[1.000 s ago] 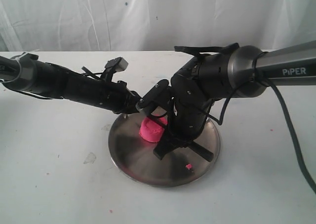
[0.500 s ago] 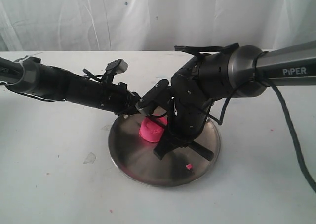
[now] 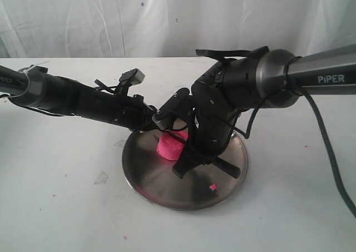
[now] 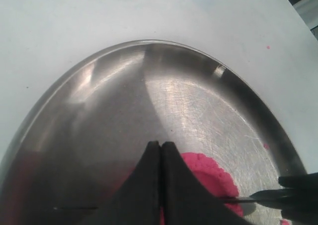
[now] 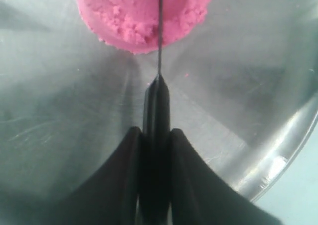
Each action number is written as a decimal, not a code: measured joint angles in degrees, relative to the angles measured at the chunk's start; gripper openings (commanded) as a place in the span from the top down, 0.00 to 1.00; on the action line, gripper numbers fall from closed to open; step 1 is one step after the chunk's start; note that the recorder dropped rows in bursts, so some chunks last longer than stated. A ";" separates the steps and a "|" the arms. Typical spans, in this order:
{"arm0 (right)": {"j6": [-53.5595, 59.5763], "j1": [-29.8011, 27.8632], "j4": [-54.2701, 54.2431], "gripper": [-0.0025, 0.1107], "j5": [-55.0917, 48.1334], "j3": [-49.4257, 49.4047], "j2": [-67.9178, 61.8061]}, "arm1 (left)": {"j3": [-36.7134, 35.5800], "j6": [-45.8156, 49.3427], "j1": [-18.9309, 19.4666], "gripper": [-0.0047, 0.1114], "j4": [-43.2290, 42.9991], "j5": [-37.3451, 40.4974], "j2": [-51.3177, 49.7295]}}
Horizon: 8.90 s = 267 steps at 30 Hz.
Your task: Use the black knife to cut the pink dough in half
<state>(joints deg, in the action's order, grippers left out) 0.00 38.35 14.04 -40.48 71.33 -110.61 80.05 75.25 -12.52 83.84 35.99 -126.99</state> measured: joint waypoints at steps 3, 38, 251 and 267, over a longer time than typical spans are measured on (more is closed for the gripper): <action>0.00 0.00 0.00 0.98 0.00 0.00 -0.09 | 0.00 0.00 0.00 0.96 0.00 -0.23 0.00; 0.00 0.00 -0.61 0.98 0.57 0.12 -1.83 | -0.33 0.11 -0.13 0.96 -10.41 -6.54 5.63; 2.05 -0.04 -1.61 0.98 -3.40 2.75 -4.90 | 4.56 -7.33 0.08 0.96 -20.65 -1.76 -0.05; 8.12 -0.04 -7.51 0.98 -3.14 2.87 -5.02 | 4.56 -10.69 4.66 0.96 -23.93 -2.13 4.68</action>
<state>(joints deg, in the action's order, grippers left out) 8.12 38.31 6.53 -43.62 74.20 -115.63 84.61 64.56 -7.86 59.91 33.86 -122.31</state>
